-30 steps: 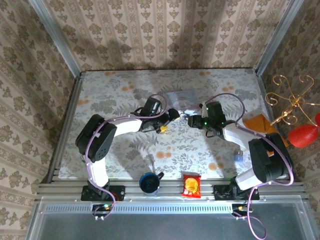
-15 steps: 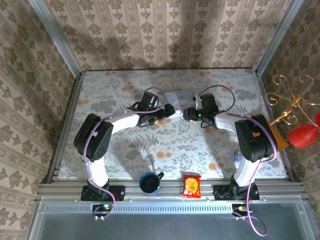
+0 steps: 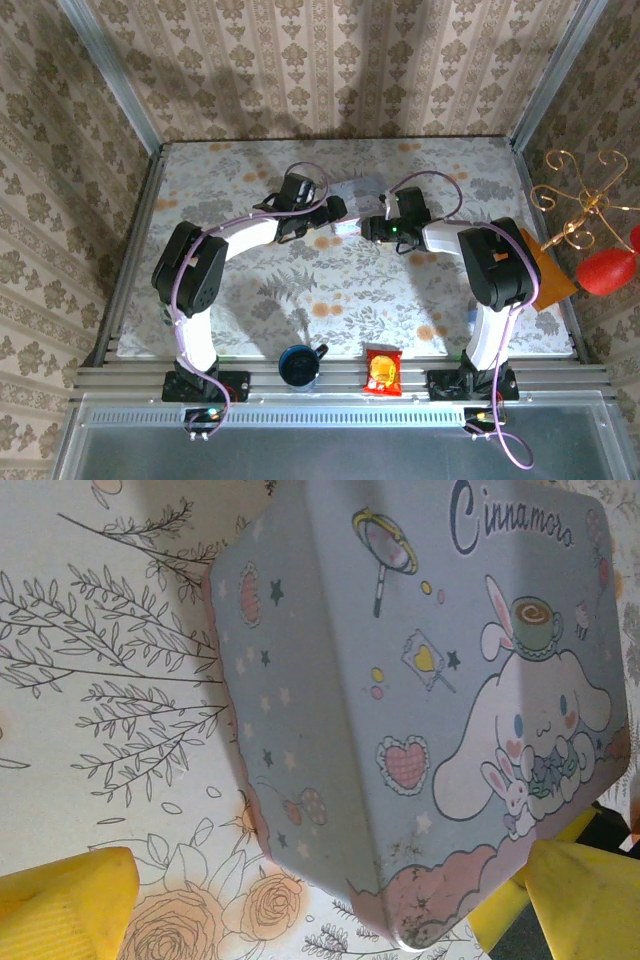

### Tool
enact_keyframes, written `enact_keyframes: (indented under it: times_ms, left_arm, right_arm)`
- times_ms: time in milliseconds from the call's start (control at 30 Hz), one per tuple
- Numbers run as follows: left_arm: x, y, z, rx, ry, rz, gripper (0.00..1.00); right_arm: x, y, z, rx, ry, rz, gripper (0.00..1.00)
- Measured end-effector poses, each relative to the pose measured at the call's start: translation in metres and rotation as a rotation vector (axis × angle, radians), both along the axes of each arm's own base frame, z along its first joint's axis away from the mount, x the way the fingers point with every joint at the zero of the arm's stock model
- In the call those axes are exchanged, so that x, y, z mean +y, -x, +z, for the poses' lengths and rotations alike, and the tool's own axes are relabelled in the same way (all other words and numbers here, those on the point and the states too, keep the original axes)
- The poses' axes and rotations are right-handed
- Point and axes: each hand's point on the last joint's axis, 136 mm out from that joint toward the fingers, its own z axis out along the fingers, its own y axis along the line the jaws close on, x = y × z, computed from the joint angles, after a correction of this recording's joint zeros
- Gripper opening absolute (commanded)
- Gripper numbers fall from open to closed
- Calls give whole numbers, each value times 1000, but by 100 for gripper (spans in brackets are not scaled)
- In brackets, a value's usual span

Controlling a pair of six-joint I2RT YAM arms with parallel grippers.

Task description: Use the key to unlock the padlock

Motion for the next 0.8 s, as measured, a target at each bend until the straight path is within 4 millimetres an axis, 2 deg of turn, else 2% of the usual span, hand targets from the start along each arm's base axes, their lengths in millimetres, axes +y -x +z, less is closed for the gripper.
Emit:
enact_keyframes:
  times_ms: [133,267,367,533,667,800]
  left_arm:
    - [0,0,0,-1,-1,0,100]
    - [0,0,0,-1,0,-1,100]
    - [0,0,0,0,0,-1,100]
    - [0,0,0,-1,-1,0,100]
    - [1,-1,0,-6,-9,4,100]
    - [3,-3,-1,-17,-22,7,100]
  right_arm:
    - [-4,4,-6,14,-31,-17,48]
    - [-12,9,-7,15,-76,-39,35]
    - [-16,11,-7,19,-105,-53,32]
    - [-13,13,-6,21,-145,-48,21]
    - [-12,16,-7,36,-167,-58,20]
    - [-12,19,-7,43,-183,-69,13]
